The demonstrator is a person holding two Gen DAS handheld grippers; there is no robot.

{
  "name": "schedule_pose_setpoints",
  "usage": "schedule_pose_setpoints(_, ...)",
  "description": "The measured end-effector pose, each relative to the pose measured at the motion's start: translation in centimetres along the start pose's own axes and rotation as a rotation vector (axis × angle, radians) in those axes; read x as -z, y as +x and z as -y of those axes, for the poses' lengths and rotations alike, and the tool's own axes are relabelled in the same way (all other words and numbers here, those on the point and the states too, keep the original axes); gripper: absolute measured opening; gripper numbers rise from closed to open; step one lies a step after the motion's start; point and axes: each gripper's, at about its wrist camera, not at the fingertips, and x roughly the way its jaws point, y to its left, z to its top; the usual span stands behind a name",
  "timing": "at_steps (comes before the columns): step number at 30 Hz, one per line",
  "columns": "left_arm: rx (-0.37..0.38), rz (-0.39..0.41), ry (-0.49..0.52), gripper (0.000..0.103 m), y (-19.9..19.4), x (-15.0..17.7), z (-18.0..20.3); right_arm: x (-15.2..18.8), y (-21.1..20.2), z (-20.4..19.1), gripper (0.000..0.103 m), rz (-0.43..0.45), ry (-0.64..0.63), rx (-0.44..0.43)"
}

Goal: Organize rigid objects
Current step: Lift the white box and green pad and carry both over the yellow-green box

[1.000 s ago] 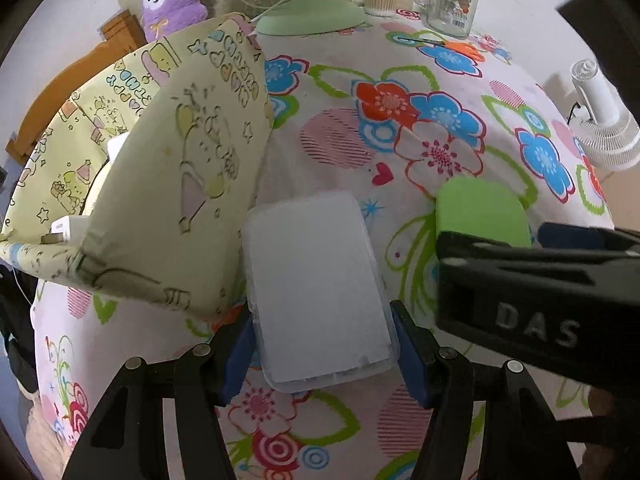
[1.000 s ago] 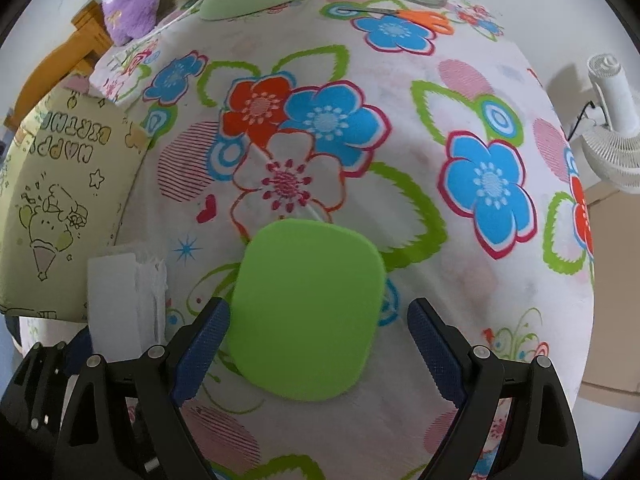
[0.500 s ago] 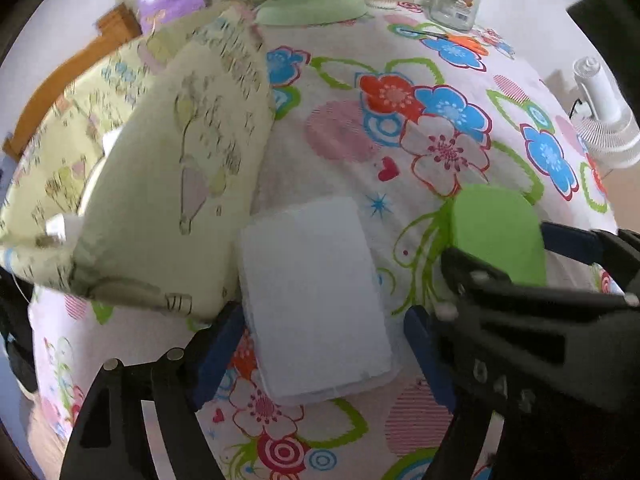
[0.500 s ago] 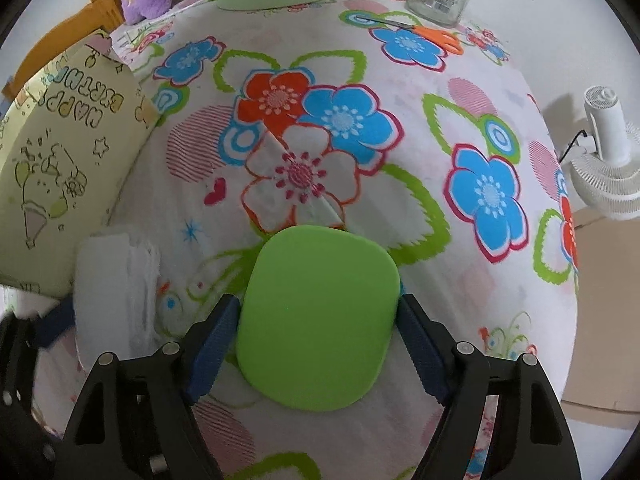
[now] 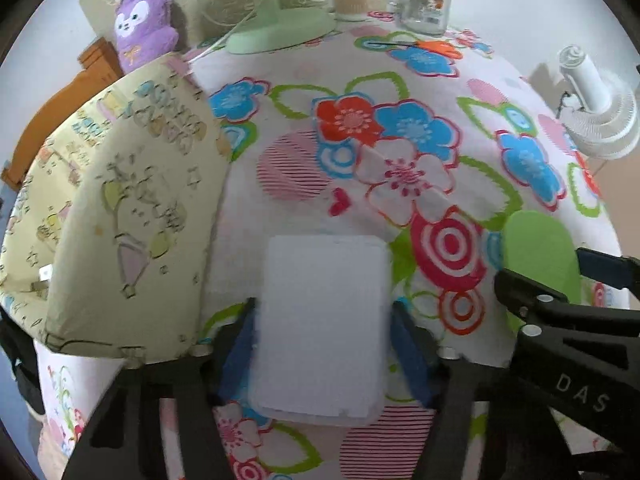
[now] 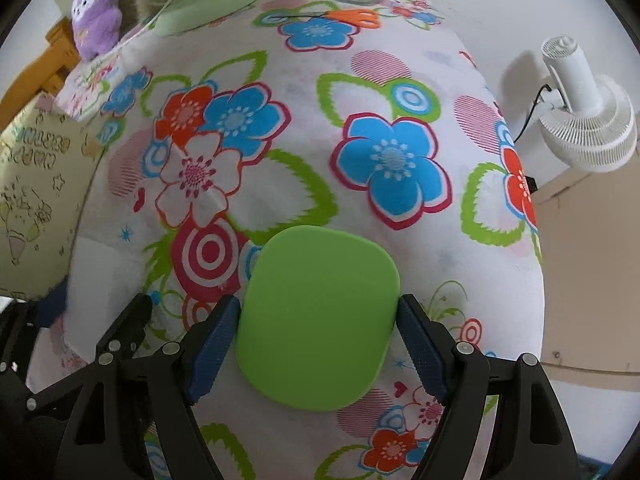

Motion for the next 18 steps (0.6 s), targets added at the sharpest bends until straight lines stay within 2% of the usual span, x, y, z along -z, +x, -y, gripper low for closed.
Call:
schedule_pose_setpoints(3,-0.012,-0.004,0.028,0.061,-0.2,-0.1,0.4,0.1,-0.1,0.1,0.081,0.005,0.005,-0.008)
schedule_pose_setpoints(7,0.016,-0.037,0.012,0.061,-0.4,-0.2,0.1,0.3,-0.8,0.2,0.081,0.013,0.022,-0.027)
schedule_pose_setpoints(18,0.052,-0.023,0.037,0.061,-4.1,-1.0,0.2,0.0,-4.2,0.7,0.081,0.071,0.029,-0.034)
